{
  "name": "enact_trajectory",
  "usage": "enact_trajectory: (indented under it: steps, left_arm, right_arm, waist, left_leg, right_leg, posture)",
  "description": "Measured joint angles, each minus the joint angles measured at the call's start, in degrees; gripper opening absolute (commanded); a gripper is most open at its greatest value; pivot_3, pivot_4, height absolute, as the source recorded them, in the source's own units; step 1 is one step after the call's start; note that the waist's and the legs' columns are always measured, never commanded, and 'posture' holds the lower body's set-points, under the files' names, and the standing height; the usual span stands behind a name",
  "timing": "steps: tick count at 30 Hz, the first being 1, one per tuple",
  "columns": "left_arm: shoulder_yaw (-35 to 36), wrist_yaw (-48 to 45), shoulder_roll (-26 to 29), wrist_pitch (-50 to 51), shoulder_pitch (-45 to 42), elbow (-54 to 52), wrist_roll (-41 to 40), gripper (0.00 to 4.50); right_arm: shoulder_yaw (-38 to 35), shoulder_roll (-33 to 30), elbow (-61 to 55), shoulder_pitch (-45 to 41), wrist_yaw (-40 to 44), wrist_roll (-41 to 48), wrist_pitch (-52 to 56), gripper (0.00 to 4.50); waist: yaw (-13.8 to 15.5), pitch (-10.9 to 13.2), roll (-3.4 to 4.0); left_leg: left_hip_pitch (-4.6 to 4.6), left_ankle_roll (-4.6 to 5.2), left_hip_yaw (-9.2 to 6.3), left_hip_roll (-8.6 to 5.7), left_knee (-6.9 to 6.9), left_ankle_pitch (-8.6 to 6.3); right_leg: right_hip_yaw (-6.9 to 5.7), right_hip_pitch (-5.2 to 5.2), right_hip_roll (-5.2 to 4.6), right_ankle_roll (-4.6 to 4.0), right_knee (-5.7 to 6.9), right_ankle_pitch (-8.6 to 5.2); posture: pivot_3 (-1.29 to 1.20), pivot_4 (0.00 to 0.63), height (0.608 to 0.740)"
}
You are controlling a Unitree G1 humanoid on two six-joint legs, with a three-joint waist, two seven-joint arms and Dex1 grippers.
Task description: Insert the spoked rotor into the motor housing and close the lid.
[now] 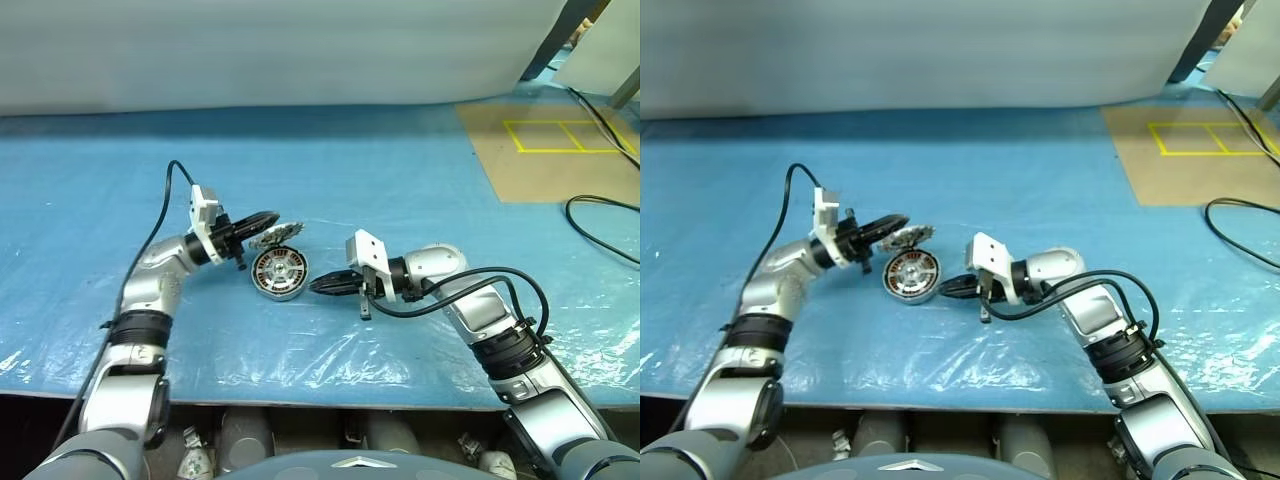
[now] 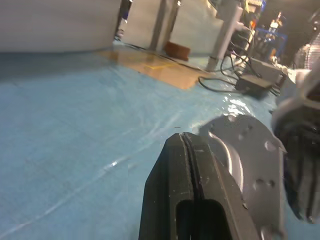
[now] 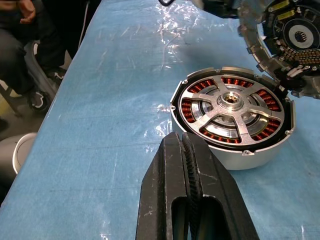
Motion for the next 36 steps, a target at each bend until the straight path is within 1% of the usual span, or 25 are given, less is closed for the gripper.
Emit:
enact_trajectory:
  steps: [5,8,12,16,20,25,28,29,36]
  left_arm:
    - [-5.8,-2.7,6.3,0.7,8.6,-8.0,4.8,0.02]
    - [-7.1,-2.0,7.3,-0.2,11.2,-10.8,6.8,0.02]
    - [-7.2,0.3,7.2,-1.9,12.0,-13.6,7.9,0.02]
    - [-4.0,5.4,4.9,-2.1,13.1,-17.4,5.2,0.02]
    - [0.3,9.8,4.9,-1.7,17.7,-24.1,2.4,0.02]
    - [2.8,14.3,4.8,-0.5,24.4,-30.2,0.6,0.02]
    - [3.7,16.8,4.7,-0.6,28.3,-33.6,0.3,0.0]
    - [3.8,17.6,4.4,-0.9,29.1,-34.5,0.3,0.0]
    - [4.0,21.8,2.4,-3.7,35.5,-39.5,0.6,0.0]
  right_arm:
    - [-2.8,-0.2,2.9,-2.2,-0.4,2.1,1.7,0.0]
    - [-4.6,-1.1,5.1,-4.4,-0.4,2.2,1.4,0.0]
    - [-4.8,-0.8,7.1,-5.5,-0.4,2.2,0.8,0.0]
    - [-5.2,2.3,7.6,-6.7,-1.9,2.3,0.7,0.0]
    - [-5.2,5.1,7.6,-6.9,-3.5,2.4,0.7,0.0]
    - [-5.3,6.6,9.4,-9.0,-4.5,2.3,0.3,0.0]
    - [-5.0,8.7,11.0,-9.9,-4.9,2.0,-0.7,0.62]
    - [-4.6,9.4,11.6,-10.1,-5.0,1.8,-1.0,0.9]
    - [-1.1,14.0,16.0,-11.0,-6.1,-0.9,-3.8,3.33]
  waist:
    - [0.2,0.0,0.02]
    - [0.7,0.0,0.02]
    - [0.7,0.0,0.02]
    - [0.5,0.0,0.02]
    - [0.3,0.0,0.02]
    - [0.4,0.0,0.02]
    - [0.4,0.0,0.02]
    - [0.4,0.0,0.02]
    - [-0.1,0.0,0.02]
  left_leg:
    - [0.01,0.0,0.01,0.0,0.0,0.0]
    - [0.05,0.02,0.01,0.02,0.01,0.01]
    - [0.05,0.04,0.02,-0.01,0.02,0.03]
    - [0.02,0.04,0.02,0.05,0.0,0.03]
    - [0.01,0.03,0.04,0.05,-0.06,0.02]
    - [0.01,0.03,0.04,0.04,-0.05,0.02]
    - [0.04,0.03,0.05,0.08,-0.05,0.02]
    - [0.04,0.03,0.06,0.07,-0.05,0.02]
    - [0.02,0.03,0.09,0.08,-0.08,0.02]
  right_leg:
    - [0.0,0.0,-0.02,-0.01,-0.03,-0.01]
    - [-0.02,0.04,-0.03,-0.03,0.0,-0.02]
    - [-0.02,0.09,-0.05,-0.03,-0.02,-0.02]
    - [-0.03,0.03,0.01,-0.03,0.0,-0.02]
    - [-0.03,-0.02,0.02,-0.03,-0.04,-0.02]
    - [-0.02,-0.02,0.0,-0.03,-0.06,-0.02]
    - [-0.02,-0.01,0.03,-0.03,-0.04,-0.02]
    - [-0.02,-0.01,0.03,-0.03,-0.04,-0.02]
    - [-0.02,-0.03,0.03,-0.03,-0.1,-0.03]
  posture:
    - [0.0,0.15,0.74]
    - [0.0,0.15,0.74]
    - [0.0,0.15,0.74]
    - [0.0,0.15,0.74]
    - [0.0,0.15,0.74]
    - [0.0,0.15,0.74]
    - [0.0,0.15,0.74]
    - [0.0,0.15,0.74]
    - [0.0,0.15,0.74]
